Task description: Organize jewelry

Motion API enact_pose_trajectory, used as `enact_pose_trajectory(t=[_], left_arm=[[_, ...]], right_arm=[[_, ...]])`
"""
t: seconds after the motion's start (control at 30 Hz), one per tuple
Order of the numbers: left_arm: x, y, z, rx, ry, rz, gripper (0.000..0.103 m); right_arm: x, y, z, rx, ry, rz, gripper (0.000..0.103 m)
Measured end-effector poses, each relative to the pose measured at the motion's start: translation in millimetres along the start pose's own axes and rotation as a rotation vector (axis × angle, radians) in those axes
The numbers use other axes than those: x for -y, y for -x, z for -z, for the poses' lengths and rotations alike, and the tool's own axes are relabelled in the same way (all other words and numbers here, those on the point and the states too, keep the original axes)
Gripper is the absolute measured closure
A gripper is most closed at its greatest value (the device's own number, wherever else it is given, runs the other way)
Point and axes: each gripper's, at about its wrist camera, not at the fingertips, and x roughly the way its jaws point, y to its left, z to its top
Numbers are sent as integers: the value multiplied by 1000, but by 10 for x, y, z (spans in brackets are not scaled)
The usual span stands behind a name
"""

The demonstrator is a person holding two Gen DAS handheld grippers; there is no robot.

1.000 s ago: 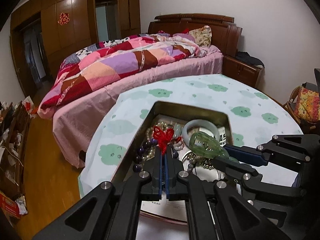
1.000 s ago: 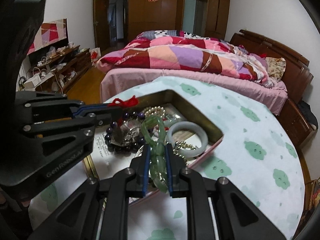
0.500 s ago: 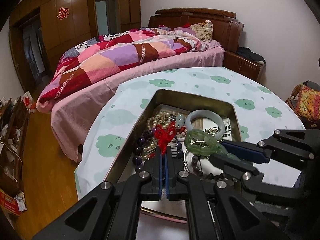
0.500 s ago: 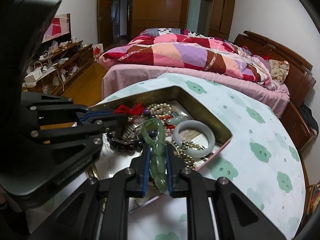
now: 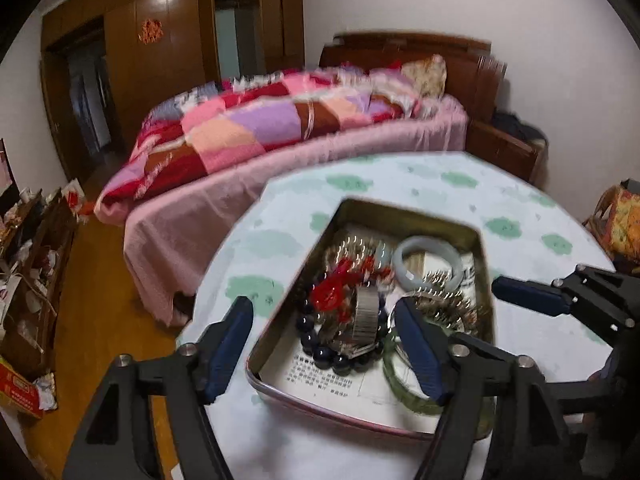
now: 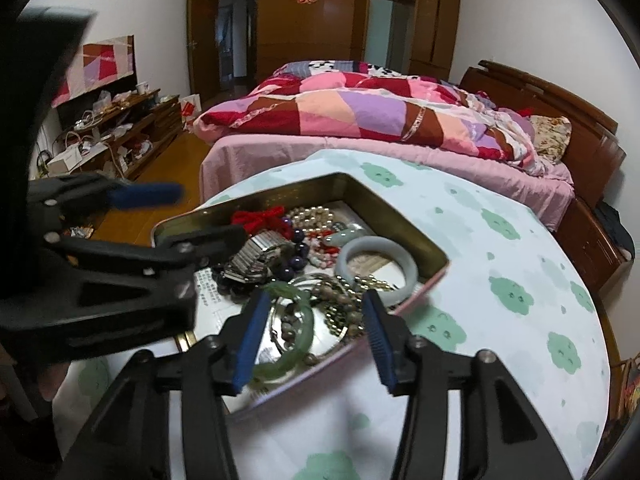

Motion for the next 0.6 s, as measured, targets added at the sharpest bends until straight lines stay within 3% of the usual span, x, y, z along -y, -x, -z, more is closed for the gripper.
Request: enact_pose_trajectory(t=[0.6], left_arm=[[-72, 399, -37, 49, -9, -29, 30]], right_arm=[[250, 331, 99, 60, -92, 88, 44]])
